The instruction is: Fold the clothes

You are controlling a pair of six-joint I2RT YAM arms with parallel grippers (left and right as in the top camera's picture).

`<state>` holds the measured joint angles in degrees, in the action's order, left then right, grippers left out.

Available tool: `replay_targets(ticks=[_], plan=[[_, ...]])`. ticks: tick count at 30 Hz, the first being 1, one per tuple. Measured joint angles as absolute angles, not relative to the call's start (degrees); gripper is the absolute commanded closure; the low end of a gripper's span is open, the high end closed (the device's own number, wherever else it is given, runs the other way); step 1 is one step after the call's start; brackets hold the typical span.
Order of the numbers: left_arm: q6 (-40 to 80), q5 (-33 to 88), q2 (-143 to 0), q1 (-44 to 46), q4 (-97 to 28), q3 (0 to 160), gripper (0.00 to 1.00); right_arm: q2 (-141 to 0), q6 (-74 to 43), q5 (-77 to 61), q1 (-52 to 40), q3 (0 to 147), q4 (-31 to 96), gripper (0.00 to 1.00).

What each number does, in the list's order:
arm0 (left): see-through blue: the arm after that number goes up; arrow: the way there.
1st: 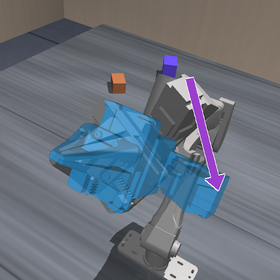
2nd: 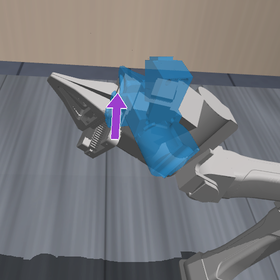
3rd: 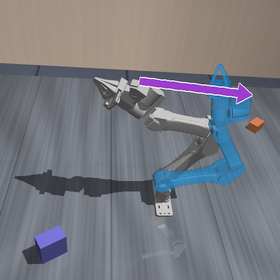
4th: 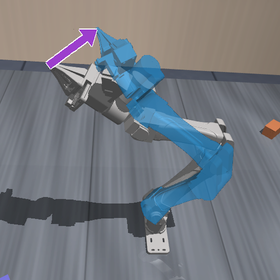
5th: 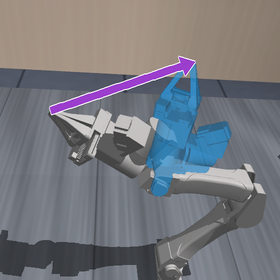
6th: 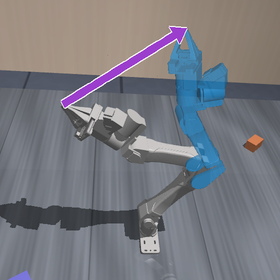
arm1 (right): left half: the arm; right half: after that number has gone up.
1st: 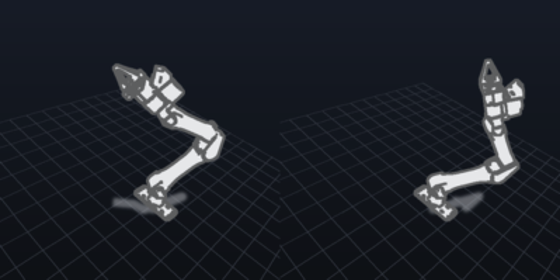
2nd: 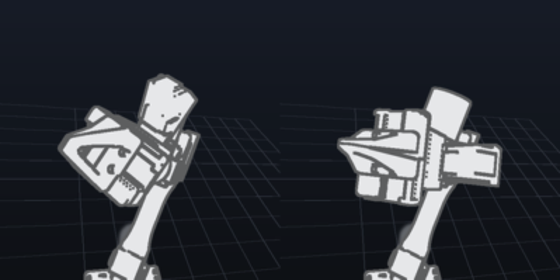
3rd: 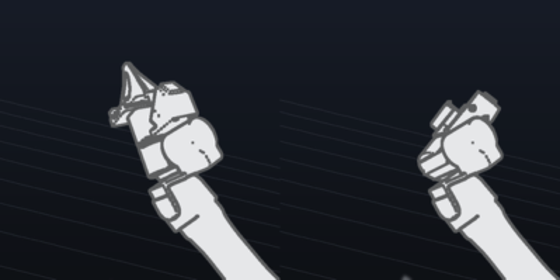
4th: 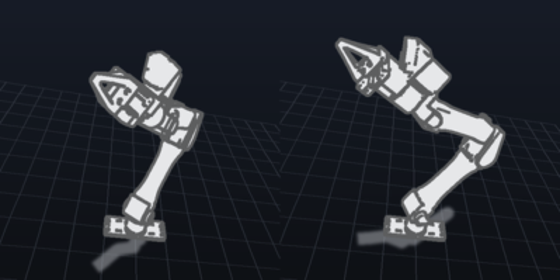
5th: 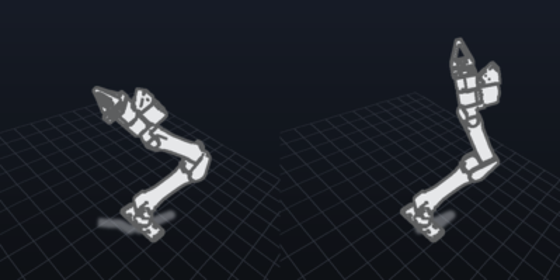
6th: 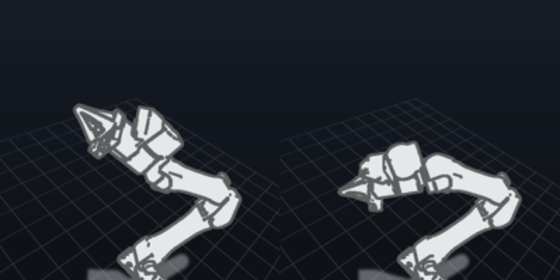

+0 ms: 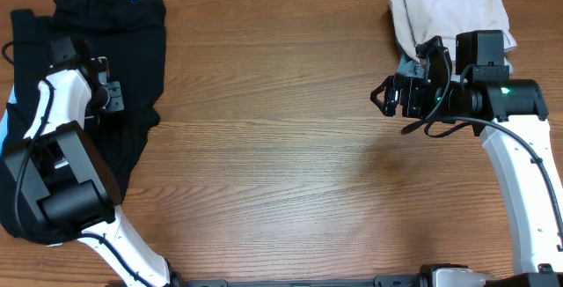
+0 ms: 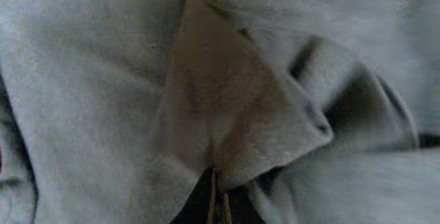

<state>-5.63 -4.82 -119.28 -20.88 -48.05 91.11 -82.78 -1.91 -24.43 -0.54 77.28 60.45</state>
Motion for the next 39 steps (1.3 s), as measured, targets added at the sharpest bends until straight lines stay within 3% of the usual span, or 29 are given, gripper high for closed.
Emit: replay_targets(ticks=[7,15,22,29,39], plan=[[1.6,4.6,-118.1,-14.4,-65.9,108.0,0.96,-82.8,-3.5,-24.4,-0.5,77.3,59.7,0.17],[4.8,11.2,-113.1,2.5,-75.7,116.1,0.96,-82.8,-8.6,-24.4,-0.5,77.3,58.6,0.19],[8.7,13.7,-113.2,20.8,-71.0,116.1,0.96,-82.8,-11.2,-24.9,5.3,81.4,64.8,0.18],[12.0,14.2,-113.2,36.4,-61.2,116.1,0.96,-79.3,-11.8,-25.1,20.5,93.4,72.8,0.11],[15.5,12.1,-113.2,44.1,-52.5,116.1,0.90,-72.2,-11.7,-27.0,31.8,98.8,74.3,0.09]])
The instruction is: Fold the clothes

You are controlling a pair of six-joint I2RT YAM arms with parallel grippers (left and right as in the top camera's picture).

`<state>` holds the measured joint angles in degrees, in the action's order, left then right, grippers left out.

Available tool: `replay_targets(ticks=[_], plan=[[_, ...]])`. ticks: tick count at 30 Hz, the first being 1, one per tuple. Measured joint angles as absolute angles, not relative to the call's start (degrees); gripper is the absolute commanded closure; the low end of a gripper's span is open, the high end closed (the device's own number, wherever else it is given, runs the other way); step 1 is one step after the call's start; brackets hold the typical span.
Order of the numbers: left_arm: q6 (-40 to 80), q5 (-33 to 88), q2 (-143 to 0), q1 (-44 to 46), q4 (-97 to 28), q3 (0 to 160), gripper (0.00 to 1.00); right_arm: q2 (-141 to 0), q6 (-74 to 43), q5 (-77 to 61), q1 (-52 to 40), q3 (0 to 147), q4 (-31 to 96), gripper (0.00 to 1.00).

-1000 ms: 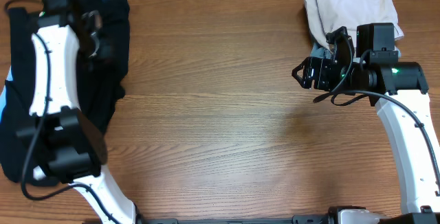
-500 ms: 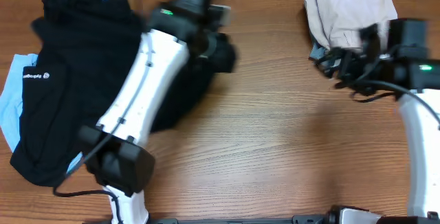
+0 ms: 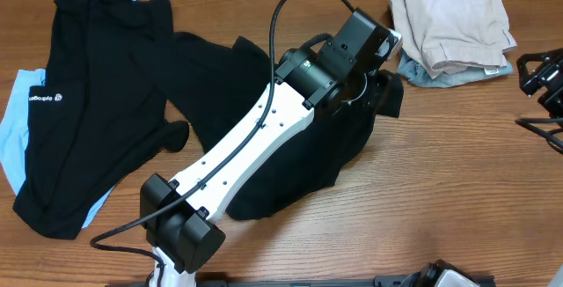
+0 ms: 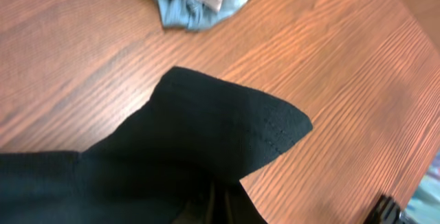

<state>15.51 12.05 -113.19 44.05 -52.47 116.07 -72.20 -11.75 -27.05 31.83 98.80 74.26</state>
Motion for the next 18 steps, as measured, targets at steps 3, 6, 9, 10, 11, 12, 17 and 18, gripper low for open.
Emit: replay_targets(ticks=[3,6,9,10,11,12,17,18], plan=[[16.2,12.2,-113.2,44.3,-49.8,116.1,0.84,-72.3,-11.6,-27.4,31.9,98.8,74.3,0.09],[16.2,12.8,-113.2,44.6,-47.7,116.1,0.34,-72.4,-11.3,-27.7,31.9,98.8,74.5,0.08],[16.6,13.6,-113.2,45.0,-45.8,116.1,0.00,-72.4,-11.2,-28.1,31.9,98.8,74.5,0.08],[16.6,13.7,-113.2,45.0,-45.6,116.1,0.00,-72.4,-11.2,-28.1,31.9,98.8,74.6,0.08],[16.6,13.8,-113.2,44.9,-45.8,116.2,0.00,-72.4,-10.8,-28.4,31.9,98.8,74.6,0.08],[16.5,14.0,-113.2,44.6,-46.4,116.4,0.00,-72.4,-10.4,-28.7,31.9,98.8,74.7,0.08],[16.3,14.7,-113.2,38.5,-56.4,122.1,0.00,-72.4,-7.4,-31.0,31.3,98.8,76.6,0.06],[16.3,14.9,-113.2,35.5,-59.3,124.3,0.00,-72.4,-7.0,-31.2,30.9,98.8,76.7,0.05]])
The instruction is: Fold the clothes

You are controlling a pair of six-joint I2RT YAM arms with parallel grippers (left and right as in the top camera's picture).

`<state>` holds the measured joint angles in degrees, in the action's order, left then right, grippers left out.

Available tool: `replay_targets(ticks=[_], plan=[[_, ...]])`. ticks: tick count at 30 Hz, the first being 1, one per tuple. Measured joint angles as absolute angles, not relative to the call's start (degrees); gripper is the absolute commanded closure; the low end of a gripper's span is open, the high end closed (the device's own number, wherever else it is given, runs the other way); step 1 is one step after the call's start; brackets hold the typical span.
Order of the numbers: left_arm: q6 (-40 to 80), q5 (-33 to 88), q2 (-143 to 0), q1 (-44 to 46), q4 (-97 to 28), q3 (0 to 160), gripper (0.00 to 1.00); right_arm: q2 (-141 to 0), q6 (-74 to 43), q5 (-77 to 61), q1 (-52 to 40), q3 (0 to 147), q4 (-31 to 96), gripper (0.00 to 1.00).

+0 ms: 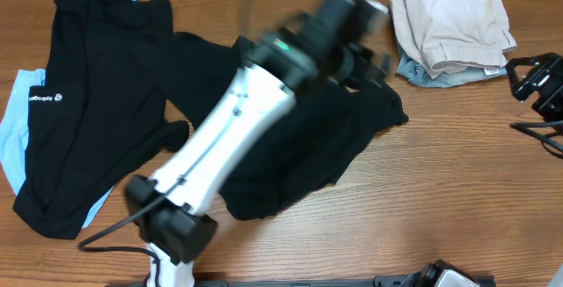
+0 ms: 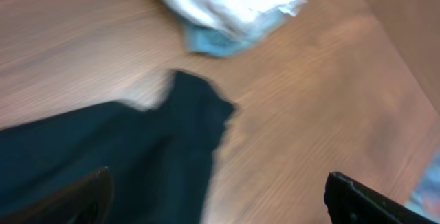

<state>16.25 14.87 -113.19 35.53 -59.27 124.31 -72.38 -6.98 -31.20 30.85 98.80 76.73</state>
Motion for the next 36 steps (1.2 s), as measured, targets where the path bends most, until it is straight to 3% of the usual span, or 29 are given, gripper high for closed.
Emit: replay_targets(ticks=[8,15,22,36], plan=[[12.2,14.3,-113.0,10.5,-70.8,132.0,0.00,-76.1,-5.1,-32.2,18.5,98.8,74.6,0.05],[7.2,14.2,-113.2,-2.2,-72.8,132.0,0.00,-87.9,-4.8,-31.7,-0.8,98.8,65.9,0.06],[2.5,12.5,-116.7,-8.0,-71.4,132.0,0.00,-101.2,-7.6,-26.6,-15.1,98.8,59.3,0.06],[0.4,6.1,-136.0,-9.5,-63.6,132.2,0.00,-118.9,-12.9,-22.9,-27.6,98.8,49.2,0.13]])
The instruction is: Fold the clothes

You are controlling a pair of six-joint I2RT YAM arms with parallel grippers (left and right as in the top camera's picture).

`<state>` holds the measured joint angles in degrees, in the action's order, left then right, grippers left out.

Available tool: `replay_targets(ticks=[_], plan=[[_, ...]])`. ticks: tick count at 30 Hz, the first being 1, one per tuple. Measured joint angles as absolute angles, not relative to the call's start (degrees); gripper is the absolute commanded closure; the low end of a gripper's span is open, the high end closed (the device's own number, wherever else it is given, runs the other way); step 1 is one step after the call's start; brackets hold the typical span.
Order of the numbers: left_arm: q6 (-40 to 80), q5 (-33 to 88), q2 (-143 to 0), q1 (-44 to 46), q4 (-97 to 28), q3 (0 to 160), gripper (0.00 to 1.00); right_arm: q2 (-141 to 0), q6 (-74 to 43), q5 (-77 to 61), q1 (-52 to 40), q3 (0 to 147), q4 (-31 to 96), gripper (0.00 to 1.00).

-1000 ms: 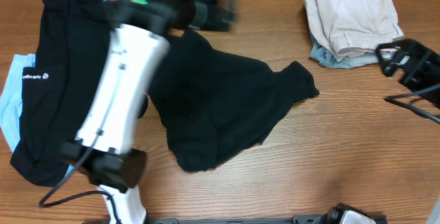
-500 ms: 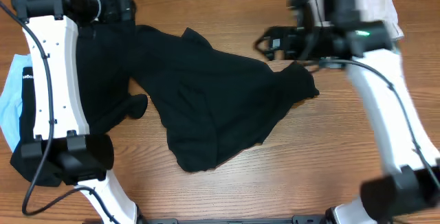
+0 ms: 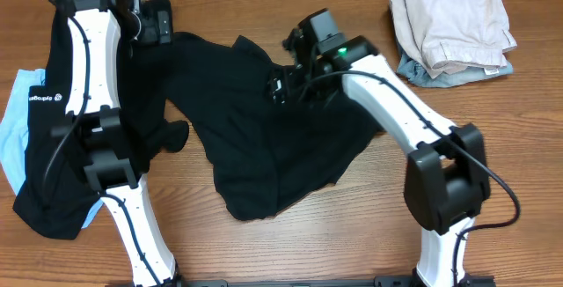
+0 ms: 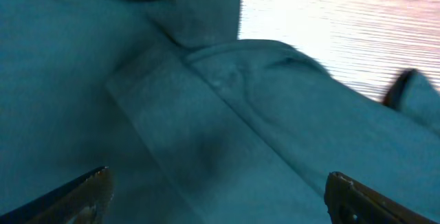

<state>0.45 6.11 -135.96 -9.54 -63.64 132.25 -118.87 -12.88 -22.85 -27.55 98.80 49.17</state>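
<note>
A black garment (image 3: 264, 146) lies spread and rumpled across the middle of the table. A second black garment (image 3: 62, 137) lies at the far left on top of a light blue one (image 3: 12, 102). My left gripper (image 3: 163, 25) hovers at the back left over the edge of that left pile. In the left wrist view it (image 4: 216, 177) is open, fingers wide apart above a dark folded hem (image 4: 227, 80). My right gripper (image 3: 281, 84) is down at the top of the middle garment; dark on dark, its jaws cannot be made out.
A folded stack of beige clothes (image 3: 453, 14) sits at the back right, with a blue-grey piece (image 3: 424, 71) under it. Bare wooden table (image 3: 493, 146) shows to the right and along the front edge.
My left arm, then stretched over the middle with its gripper open by the beige stack, is now at the back left pile. My right arm has come from the right edge onto the middle garment.
First my left gripper was shut on black cloth in the left pile, with the right arm by the beige stack. Then it held a black garment's corner near that stack, the right arm at the right edge. Then it was open, the garment lying mid-table. Now the arms stand elsewhere.
</note>
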Motion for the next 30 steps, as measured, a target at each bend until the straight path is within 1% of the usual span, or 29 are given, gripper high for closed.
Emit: replay_targets(ticks=[2,4,8,18,24,26,27,30], plan=[[-0.3,5.9,-136.6,-9.6,-62.3,132.2,0.00,-120.0,-13.7,-22.5,-28.8,98.8,48.2,0.17],[-0.7,5.9,-136.7,-9.6,-60.9,132.2,0.00,-120.9,-14.2,-22.4,-29.9,98.8,47.0,0.22],[-1.4,5.9,-136.7,-9.6,-59.6,132.3,0.00,-122.4,-15.8,-20.9,-32.4,98.8,44.2,0.27],[-1.7,5.9,-136.7,-9.6,-59.5,132.3,0.00,-127.0,-20.0,-12.0,-38.1,98.7,39.4,0.29],[-1.7,5.9,-136.7,-9.6,-59.7,132.3,0.00,-129.4,-20.8,-10.0,-38.3,98.7,39.1,0.34],[-1.7,5.9,-136.7,-9.6,-59.7,132.3,0.00,-130.1,-20.9,-9.6,-38.3,98.6,39.0,0.39],[-1.7,5.9,-136.7,-9.6,-59.7,132.3,0.00,-130.1,-20.9,-9.6,-38.3,98.6,39.0,0.43],[-1.7,5.9,-136.7,-9.6,-60.0,132.3,0.00,-130.1,-21.0,-10.1,-38.3,98.6,39.0,0.60]])
